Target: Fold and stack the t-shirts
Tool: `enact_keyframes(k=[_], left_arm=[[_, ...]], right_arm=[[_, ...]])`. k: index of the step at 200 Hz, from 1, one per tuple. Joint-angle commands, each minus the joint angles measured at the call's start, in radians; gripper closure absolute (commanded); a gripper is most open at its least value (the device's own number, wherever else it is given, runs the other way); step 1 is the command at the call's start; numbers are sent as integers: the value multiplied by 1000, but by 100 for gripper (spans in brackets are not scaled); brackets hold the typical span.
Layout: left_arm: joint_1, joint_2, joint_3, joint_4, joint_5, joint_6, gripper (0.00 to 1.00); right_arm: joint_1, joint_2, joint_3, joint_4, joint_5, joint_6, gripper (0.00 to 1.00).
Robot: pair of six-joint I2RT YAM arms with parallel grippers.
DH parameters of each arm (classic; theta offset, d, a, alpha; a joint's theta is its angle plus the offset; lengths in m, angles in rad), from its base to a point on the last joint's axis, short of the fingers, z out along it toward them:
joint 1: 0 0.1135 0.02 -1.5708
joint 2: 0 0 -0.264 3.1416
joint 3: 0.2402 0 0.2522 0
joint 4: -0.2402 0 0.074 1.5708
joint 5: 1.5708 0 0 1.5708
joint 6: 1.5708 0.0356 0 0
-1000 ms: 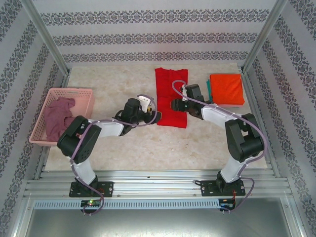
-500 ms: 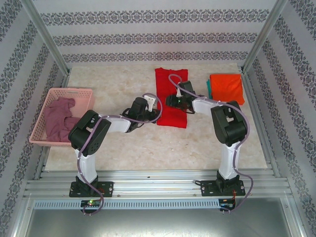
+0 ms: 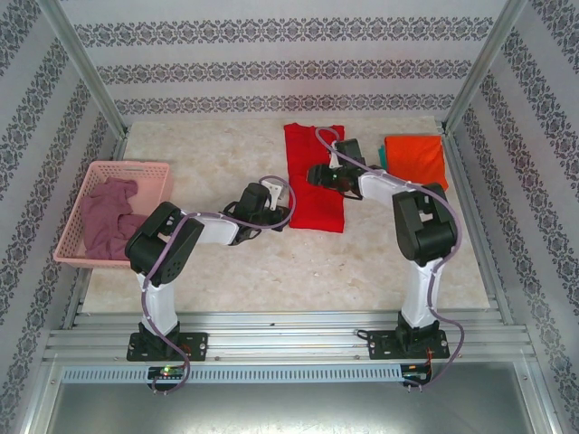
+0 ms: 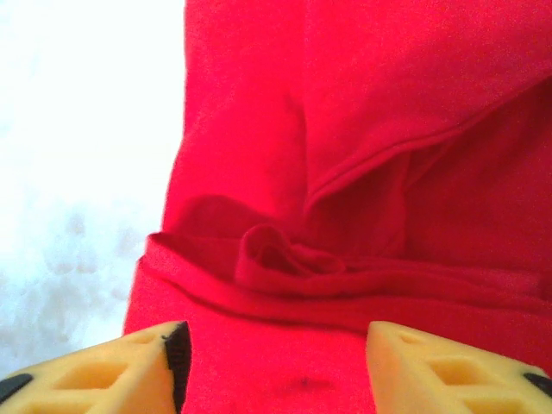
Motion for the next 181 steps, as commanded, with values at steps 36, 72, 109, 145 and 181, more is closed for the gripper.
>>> enact_keyframes(k=[36,72,109,145,181], left_arm=[[50,-185,-92,-61,-51,3,30],[110,-347,-190,-118,-63,99,7],[149,-535,-278,-199,-164,199,1],[164,-640,-337,-238,-226,264,0],[170,-686,-377,-206,-205,261,0]], right_arm=[[0,-323,-238,10,12,-525,29],[90,-457,-332,-71,98,-878,25],[251,-426,-314,-280,312,-1212,29],[306,-347,-279,-308,320,-1254,41],[299,-252,-239,-301,283,-1269,42]])
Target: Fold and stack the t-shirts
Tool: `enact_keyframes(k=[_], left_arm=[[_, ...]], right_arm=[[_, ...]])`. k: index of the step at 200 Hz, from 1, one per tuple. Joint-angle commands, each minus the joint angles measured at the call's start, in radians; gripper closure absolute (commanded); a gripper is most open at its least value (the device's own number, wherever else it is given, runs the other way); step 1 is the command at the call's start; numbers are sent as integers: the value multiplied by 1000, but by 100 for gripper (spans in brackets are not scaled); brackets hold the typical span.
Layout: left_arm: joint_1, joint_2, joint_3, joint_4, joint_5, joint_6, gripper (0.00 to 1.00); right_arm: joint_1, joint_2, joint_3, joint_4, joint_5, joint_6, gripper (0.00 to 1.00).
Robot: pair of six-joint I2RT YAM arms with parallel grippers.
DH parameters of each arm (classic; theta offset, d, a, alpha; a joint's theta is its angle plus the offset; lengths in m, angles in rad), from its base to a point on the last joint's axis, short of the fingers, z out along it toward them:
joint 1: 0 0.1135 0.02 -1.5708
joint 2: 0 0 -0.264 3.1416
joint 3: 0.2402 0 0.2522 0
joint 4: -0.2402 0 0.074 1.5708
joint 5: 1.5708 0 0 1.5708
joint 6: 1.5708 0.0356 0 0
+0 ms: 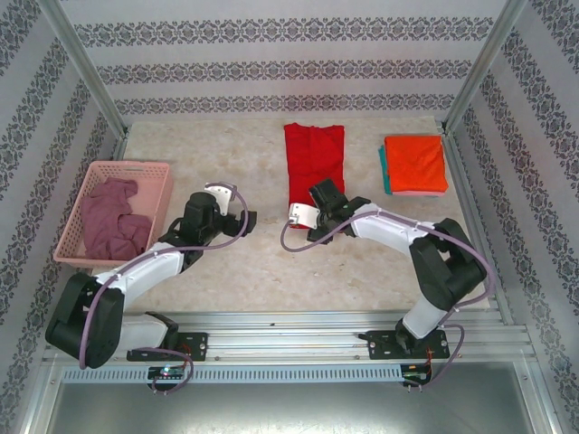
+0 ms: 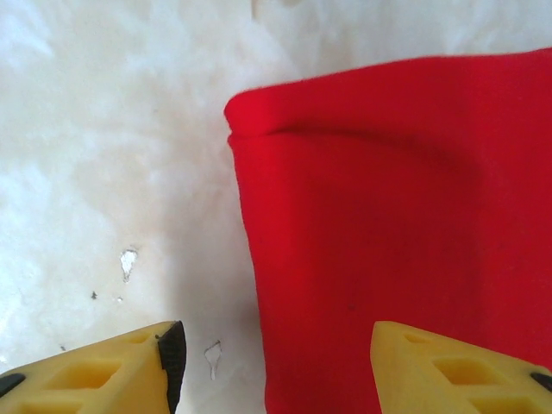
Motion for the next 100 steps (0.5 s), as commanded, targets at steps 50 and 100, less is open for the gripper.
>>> enact_keyframes(k=[50,100], left_arm=[[12,-37,-34,-6,0,17,0],[12,-42,-39,7,6,12,0]], right_arm=[[-39,115,104,-25,-15,-69,44],[-53,151,116,-61,-53,-78,44]])
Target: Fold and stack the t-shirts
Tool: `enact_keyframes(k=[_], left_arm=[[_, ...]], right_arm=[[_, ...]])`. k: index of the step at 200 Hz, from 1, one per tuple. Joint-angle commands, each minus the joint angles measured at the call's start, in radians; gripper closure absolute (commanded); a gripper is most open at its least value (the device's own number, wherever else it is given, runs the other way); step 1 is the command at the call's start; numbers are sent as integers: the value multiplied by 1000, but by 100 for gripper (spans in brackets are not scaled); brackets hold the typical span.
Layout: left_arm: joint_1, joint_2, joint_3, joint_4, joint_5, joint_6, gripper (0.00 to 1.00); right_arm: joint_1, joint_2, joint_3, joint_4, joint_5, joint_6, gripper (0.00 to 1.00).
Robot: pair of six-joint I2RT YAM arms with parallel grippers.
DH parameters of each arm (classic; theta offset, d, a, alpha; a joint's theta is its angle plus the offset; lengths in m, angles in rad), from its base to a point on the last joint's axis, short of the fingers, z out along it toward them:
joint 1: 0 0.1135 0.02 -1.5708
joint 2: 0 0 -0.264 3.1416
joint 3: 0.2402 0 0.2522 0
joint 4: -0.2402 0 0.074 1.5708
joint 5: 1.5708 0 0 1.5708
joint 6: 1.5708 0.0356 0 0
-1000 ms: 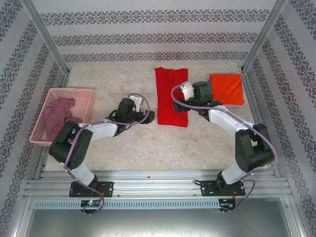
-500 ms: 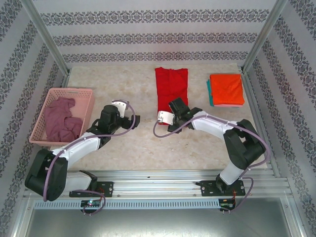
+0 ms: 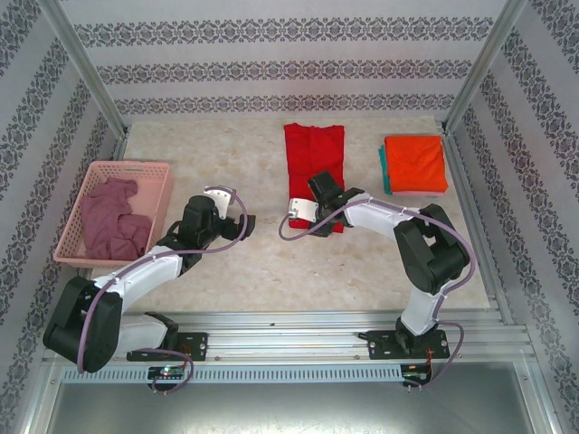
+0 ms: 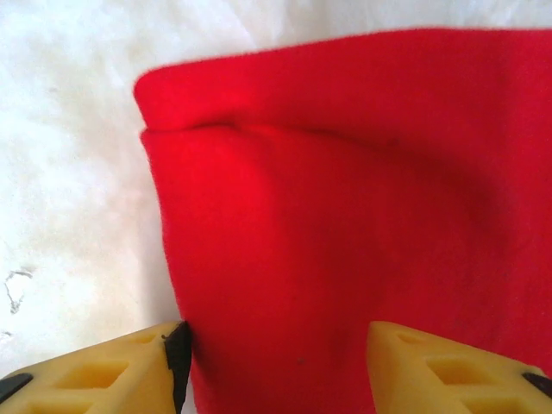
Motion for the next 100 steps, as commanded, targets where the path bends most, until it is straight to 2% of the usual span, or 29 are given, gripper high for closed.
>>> enact_keyframes(k=[1,51,91,100], left_arm=[[12,-22,-17,14,5,0,0],[13,-15,-18,16,3,0,0],[13,-12,-18,16,-9,-10,0],[14,-11,-19,17,-10,-15,0]], right_arm=[[-1,26,23,-50,-41,-18,44],[-4,78,57,-74,-39,-6,43],[-12,109,92,-84,-39,6,54],[-13,117,97,-87,-30,1,60]])
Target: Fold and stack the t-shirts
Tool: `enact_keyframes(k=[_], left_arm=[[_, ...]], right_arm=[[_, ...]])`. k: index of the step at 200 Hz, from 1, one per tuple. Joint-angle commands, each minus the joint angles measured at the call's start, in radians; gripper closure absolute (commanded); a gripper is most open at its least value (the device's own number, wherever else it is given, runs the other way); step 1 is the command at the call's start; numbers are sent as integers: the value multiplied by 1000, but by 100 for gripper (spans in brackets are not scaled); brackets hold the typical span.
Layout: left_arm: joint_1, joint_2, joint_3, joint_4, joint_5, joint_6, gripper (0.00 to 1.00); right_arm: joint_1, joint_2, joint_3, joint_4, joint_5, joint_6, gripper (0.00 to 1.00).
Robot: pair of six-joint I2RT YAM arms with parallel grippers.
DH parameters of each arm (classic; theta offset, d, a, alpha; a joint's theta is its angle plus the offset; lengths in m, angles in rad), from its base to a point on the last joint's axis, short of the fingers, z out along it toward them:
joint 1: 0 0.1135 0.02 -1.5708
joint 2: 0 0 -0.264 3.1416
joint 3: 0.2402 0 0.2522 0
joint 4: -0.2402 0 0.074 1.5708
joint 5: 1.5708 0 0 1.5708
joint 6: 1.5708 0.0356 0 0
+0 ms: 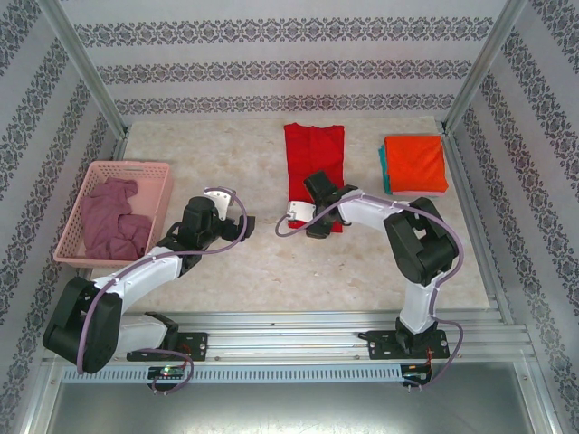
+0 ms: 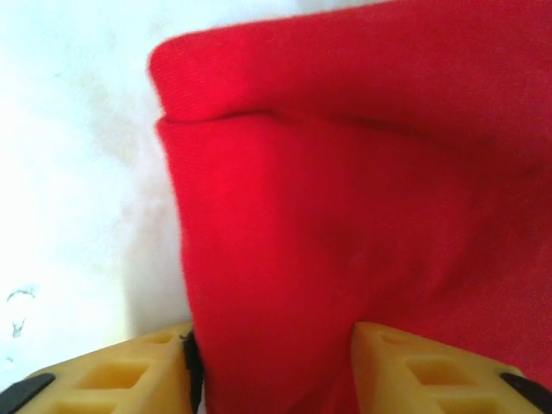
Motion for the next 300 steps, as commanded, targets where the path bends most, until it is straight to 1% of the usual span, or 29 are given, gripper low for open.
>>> enact_keyframes(k=[1,20,25,37,49,60,72,80,103,120,150,178,196,201,230,234,243,249,262,265,300], left_arm=[[14,-7,-11,17,-9,-14,0],[16,0,-19,37,-15,-29,0],[17,3,-21,43,-16,-34,0],[22,9,-28,60,-14,-48,0],[25,15,-32,82,-19,-84,0],[33,22,-35,105,-25,-140,0],[47,33,-31,113,-36,-244,0],[58,48,-23,114,-18,-292,0],[64,108,2,138,31,-362,0],[64,181,33,158,65,-418,0],[58,341,158,124,153,-508,1],[44,465,318,30,154,-580,13],[42,546,419,-20,172,-625,26],[40,570,445,-26,185,-629,30],[28,704,596,-105,214,-658,39],[25,719,613,-113,214,-661,44],[23,753,652,-126,220,-665,49],[20,774,675,-130,222,-666,54],[14,819,729,-154,229,-665,59],[12,830,743,-159,230,-662,62],[1,908,825,-165,236,-659,71]], right_arm=[[-11,31,31,-25,-4,-5,61],[-13,41,33,-33,17,-12,65],[-13,41,32,-35,18,-12,69],[-13,33,28,-39,11,-6,83],[-10,17,21,-47,-11,6,100],[-2,-3,9,-52,-27,17,100],[15,-26,-9,-70,-36,22,100],[29,-42,-22,-82,-37,29,100],[70,-100,-77,-111,-56,64,100],[103,-146,-117,-125,-66,104,100],[163,-214,-165,-142,-78,178,100],[190,-279,-200,-145,-102,226,100],[196,-314,-216,-148,-114,243,100],[197,-321,-218,-151,-117,242,100],[207,-343,-223,-173,-116,246,100],[207,-344,-224,-175,-113,245,100],[208,-348,-226,-176,-111,242,100],[210,-350,-228,-176,-111,239,100],[210,-353,-228,-175,-110,240,100],[211,-352,-228,-175,-111,239,100],[211,-341,-222,-178,-115,239,100]])
